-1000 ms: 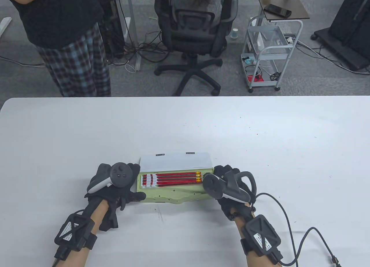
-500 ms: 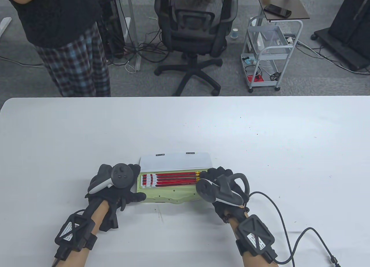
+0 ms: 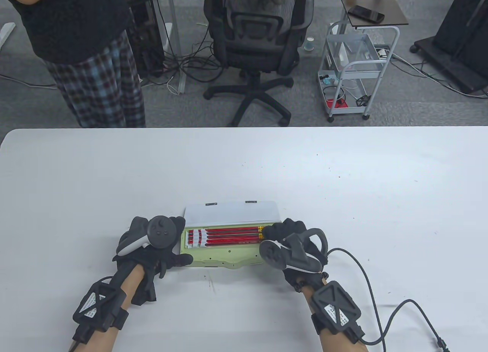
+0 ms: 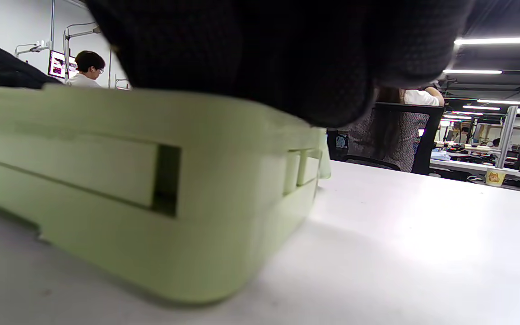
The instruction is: Organize multifunction pencil case
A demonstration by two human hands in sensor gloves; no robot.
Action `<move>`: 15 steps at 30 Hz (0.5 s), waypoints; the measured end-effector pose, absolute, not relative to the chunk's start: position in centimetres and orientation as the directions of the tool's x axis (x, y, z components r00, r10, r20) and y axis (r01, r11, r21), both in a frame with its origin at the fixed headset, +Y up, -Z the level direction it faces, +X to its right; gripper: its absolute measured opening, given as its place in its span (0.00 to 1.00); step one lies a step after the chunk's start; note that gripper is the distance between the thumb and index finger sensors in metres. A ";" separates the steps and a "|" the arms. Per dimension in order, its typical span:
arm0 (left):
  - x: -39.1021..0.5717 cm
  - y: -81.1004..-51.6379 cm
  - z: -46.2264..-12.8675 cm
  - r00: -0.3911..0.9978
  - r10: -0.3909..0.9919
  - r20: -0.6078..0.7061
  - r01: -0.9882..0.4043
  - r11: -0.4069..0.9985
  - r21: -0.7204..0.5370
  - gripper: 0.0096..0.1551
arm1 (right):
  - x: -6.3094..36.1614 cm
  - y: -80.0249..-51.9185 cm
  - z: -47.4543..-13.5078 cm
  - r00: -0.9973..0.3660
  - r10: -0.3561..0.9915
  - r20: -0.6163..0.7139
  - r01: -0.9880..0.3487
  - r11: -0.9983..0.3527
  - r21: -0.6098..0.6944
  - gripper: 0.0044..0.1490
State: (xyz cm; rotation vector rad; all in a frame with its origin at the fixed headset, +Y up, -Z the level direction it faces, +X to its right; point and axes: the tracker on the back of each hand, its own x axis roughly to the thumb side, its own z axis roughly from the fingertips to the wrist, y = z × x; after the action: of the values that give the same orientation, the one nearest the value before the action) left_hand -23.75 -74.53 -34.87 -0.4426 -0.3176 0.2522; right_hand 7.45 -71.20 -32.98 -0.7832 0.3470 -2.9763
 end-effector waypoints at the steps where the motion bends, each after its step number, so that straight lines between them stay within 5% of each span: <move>1: -23.7 -74.5 -34.9 0.921 0.305 0.244 -0.168 0.874 -0.456 0.68 | 7.4 -71.2 -33.0 -0.870 -0.107 0.481 -0.007 -0.973 -0.230 0.26; 15: -23.6 -74.6 -34.8 0.922 0.304 0.239 -0.170 0.873 -0.456 0.68 | 8.6 -70.6 -33.0 -0.889 0.024 0.457 -0.124 -0.974 -0.191 0.34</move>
State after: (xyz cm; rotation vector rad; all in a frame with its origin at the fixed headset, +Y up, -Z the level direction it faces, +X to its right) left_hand -23.64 -74.56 -34.77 -0.4442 -0.3115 0.2521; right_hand 8.59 -70.60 -33.04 -0.7478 0.3479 -3.1104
